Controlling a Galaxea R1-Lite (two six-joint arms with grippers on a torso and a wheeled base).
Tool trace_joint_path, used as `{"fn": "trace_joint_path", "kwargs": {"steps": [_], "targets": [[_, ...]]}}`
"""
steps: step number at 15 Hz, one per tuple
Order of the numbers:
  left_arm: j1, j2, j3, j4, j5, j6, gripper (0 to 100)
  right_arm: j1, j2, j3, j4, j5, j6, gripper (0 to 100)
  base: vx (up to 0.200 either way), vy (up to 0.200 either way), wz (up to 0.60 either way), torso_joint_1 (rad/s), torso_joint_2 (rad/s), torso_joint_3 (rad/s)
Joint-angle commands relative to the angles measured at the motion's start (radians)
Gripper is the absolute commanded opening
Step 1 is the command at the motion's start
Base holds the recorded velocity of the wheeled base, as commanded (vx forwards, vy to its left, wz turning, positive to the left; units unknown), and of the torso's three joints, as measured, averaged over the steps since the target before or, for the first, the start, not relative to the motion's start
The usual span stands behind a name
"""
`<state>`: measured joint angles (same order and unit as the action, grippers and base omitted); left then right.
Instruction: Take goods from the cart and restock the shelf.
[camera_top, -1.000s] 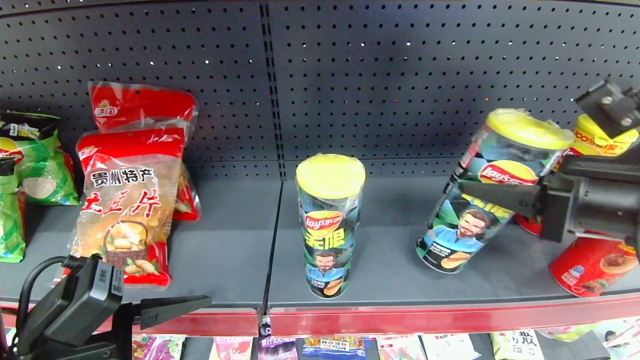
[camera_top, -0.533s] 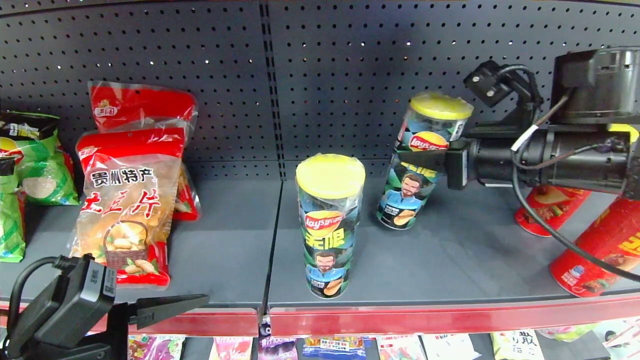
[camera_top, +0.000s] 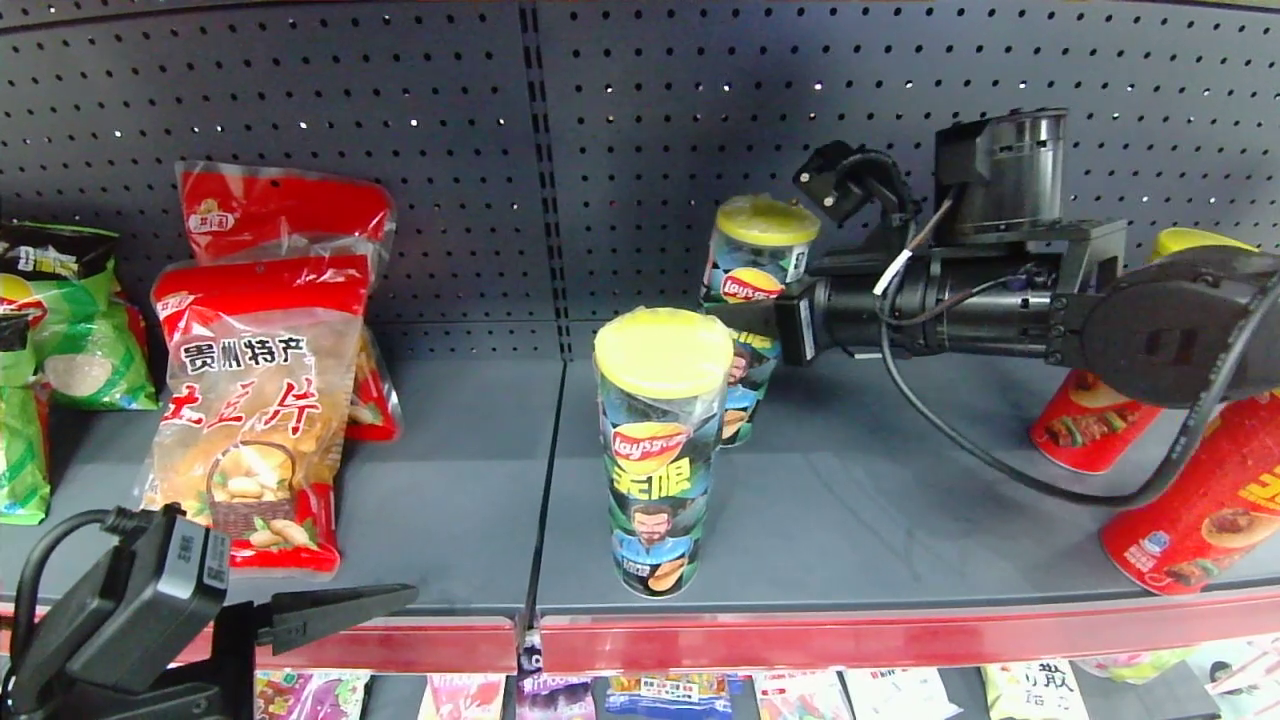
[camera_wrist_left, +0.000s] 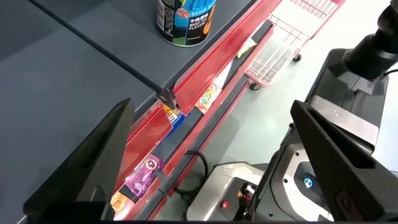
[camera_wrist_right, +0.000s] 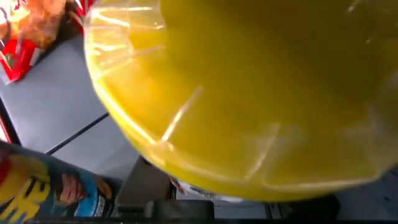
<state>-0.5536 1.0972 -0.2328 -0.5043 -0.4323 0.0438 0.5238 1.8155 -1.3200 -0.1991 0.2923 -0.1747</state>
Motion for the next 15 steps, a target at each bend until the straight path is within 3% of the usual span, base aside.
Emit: {"fn": "trace_joint_path", "kwargs": {"steps": [1,15], "targets": [[0.0,0.0,0.001,0.0,0.0,0.001,100,0.025,0.028,-0.019,0.001,-0.001,0.0,0,0.0,0.0,0.0,0.0,0.0,0.0],[0.0,-0.005,0.0,0.0,0.0,0.001,100,0.074,0.085,-0.091,0.007,-0.002,-0.016,0,0.0,0.0,0.0,0.0,0.0,0.0]]}}
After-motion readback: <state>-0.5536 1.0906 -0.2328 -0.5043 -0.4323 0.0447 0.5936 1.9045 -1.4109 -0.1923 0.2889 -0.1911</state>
